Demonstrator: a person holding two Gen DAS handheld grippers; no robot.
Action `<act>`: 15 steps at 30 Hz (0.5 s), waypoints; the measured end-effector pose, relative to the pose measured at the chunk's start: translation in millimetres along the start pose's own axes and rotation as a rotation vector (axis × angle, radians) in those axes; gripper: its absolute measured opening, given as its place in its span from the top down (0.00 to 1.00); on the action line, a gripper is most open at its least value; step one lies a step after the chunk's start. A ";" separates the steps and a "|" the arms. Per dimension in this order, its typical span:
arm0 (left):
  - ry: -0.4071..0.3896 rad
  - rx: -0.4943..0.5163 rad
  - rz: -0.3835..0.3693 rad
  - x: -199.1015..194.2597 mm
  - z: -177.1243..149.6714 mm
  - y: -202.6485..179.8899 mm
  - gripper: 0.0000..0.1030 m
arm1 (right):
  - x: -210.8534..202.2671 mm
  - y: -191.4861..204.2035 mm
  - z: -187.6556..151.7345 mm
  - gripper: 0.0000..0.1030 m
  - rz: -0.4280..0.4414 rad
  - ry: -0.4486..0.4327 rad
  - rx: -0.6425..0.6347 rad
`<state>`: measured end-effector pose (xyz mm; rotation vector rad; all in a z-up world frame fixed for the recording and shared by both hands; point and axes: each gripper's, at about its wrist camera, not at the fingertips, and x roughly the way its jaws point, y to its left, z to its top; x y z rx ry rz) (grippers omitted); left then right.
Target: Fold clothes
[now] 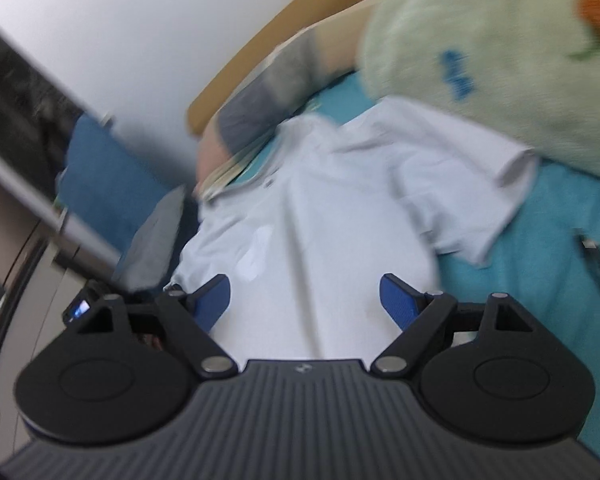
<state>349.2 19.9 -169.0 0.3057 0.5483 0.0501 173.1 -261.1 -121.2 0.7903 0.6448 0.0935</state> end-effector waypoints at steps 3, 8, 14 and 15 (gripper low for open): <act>0.027 0.175 -0.077 0.8 -2.9 -58.6 0.95 | -11.2 -12.8 7.0 0.17 -0.020 -0.032 0.028; 0.039 0.074 -0.155 -20.0 -5.2 -45.8 0.84 | -16.2 -19.1 9.7 0.17 -0.022 -0.051 0.027; 0.046 -0.113 -0.250 -48.1 -8.9 -15.4 0.44 | -16.0 -20.4 8.6 0.17 -0.010 -0.045 0.027; 0.048 -0.188 -0.259 -48.1 -10.9 -1.1 0.44 | -14.8 -20.2 7.6 0.17 -0.008 -0.042 0.027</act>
